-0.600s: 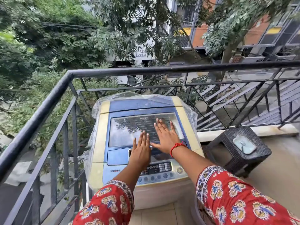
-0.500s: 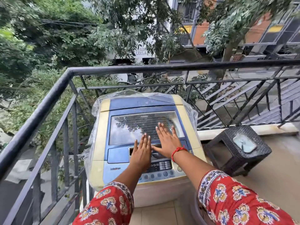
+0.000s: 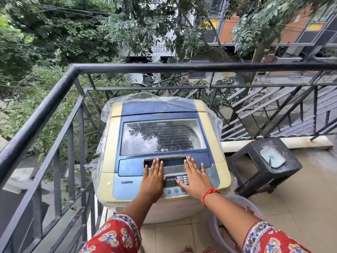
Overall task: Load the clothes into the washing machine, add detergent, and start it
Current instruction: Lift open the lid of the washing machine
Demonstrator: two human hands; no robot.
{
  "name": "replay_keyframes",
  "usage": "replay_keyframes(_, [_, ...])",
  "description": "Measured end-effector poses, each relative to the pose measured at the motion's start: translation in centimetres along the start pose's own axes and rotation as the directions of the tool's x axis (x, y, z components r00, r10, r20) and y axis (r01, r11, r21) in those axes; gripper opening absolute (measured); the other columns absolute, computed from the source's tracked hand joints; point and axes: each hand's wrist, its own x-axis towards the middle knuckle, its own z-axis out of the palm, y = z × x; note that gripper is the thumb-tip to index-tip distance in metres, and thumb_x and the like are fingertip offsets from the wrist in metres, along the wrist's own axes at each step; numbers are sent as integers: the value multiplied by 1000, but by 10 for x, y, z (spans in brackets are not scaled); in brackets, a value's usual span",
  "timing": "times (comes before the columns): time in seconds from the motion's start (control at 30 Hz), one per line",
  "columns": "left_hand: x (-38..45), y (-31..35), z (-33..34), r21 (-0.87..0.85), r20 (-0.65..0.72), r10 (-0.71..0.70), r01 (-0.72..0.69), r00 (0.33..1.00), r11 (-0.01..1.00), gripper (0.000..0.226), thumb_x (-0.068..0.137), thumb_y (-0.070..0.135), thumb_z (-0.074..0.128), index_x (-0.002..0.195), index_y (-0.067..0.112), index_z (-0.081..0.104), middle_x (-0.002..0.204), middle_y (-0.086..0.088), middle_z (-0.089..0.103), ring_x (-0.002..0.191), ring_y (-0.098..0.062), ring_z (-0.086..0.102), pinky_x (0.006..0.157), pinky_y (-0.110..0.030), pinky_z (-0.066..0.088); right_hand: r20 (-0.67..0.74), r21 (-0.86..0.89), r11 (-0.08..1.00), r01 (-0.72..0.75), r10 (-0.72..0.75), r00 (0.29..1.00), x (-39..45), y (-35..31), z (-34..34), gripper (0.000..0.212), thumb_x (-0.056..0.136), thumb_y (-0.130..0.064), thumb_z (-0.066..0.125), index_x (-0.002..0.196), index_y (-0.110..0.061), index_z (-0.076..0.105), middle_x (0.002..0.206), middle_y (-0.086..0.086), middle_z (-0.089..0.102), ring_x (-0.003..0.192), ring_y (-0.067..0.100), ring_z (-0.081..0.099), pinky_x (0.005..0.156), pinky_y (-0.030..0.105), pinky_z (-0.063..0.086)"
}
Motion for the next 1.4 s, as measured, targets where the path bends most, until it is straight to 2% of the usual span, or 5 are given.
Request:
replay_keyframes(0.37, [-2,-1,6,-54,-29,34,-35,999,998,65,92,33,11,151,7,21,157,-9,27,146,-27,20,120,-43,0,-18,50,992,116,-115,993,-3,3,3,72,97,-56,30,155,-21,4,162,1,-2,149,15,-7,115,36,-13])
replay_keyframes(0.47, [1,1,-7,-33,1,25,-25,1000,999,60,90,28,41,146,10,31,142,-6,44,133,-29,38,120,-46,11,-49,72,979,192,-189,981,5,-1,-2,63,101,-42,35,153,-12,18,161,6,16,150,20,6,115,33,-11])
replay_keyframes(0.67, [14,5,-20,-38,-52,4,-6,999,999,22,95,24,37,101,14,55,103,-8,59,98,-32,55,87,-42,42,-46,123,959,254,-250,967,27,-13,-23,42,101,-30,42,136,-6,49,127,11,56,122,26,48,108,33,33])
replay_keyframes(1.07, [22,3,-37,-39,-109,28,-32,994,999,35,100,34,24,103,14,53,106,-6,58,100,-27,52,84,-39,39,-77,155,962,227,-217,973,37,-15,-45,31,97,-43,42,95,-14,55,99,2,56,94,18,52,78,34,47])
replay_keyframes(1.4, [34,3,-95,-56,-368,27,-51,929,997,30,94,34,31,72,26,50,70,5,59,68,-19,59,61,-33,40,-414,179,945,275,-181,892,52,-19,-86,38,96,-44,37,74,-19,56,73,-4,57,71,15,53,65,31,46])
